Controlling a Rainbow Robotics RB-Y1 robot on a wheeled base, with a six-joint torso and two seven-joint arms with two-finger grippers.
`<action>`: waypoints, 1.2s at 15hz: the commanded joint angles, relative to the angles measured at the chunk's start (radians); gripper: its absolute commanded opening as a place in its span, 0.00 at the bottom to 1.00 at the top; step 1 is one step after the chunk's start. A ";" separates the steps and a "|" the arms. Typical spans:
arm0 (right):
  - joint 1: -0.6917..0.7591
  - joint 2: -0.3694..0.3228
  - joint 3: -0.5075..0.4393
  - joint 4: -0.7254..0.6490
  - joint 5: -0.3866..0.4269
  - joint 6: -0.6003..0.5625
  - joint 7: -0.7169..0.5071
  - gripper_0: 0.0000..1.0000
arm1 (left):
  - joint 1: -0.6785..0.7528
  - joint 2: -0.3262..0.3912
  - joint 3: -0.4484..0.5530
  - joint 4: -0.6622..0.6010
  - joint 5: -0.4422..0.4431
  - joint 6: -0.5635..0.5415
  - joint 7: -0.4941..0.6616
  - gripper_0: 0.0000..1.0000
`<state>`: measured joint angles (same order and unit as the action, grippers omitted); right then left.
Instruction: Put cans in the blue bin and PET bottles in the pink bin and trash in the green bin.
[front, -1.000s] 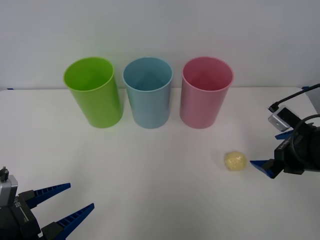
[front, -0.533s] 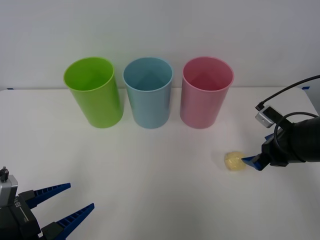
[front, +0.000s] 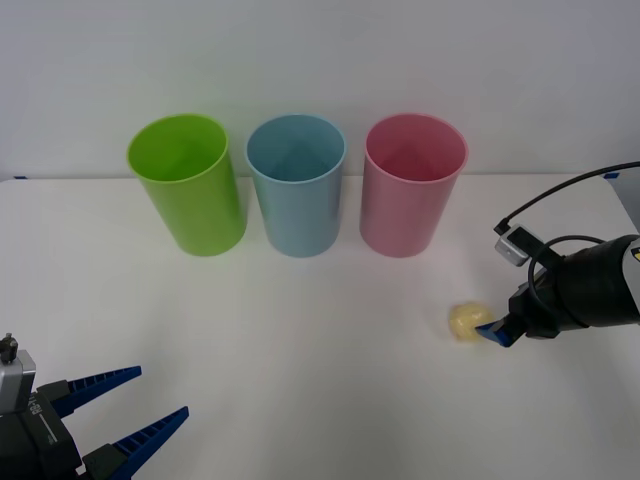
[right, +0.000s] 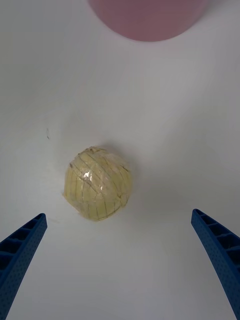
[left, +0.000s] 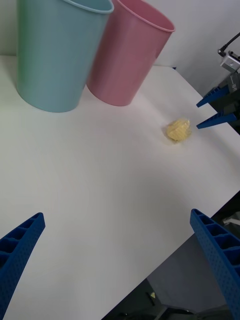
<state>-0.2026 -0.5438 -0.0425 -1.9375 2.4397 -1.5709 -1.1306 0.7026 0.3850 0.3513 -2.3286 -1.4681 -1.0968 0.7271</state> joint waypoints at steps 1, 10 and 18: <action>0.006 0.024 0.012 0.000 0.024 0.000 -0.001 1.00 | 0.000 0.000 0.000 0.000 0.000 0.000 0.000 1.00; -0.011 0.090 0.078 0.051 0.147 0.028 -0.025 1.00 | 0.000 0.000 0.000 0.000 0.000 0.000 0.000 1.00; -0.049 0.099 0.141 0.152 0.182 0.111 -0.041 1.00 | 0.000 0.000 0.000 0.000 0.000 0.000 0.000 1.00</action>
<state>-0.2464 -0.4458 0.0951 -1.7981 2.6183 -1.4634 -1.1718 0.7026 0.3850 0.3513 -2.3286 -1.4681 -1.0968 0.7271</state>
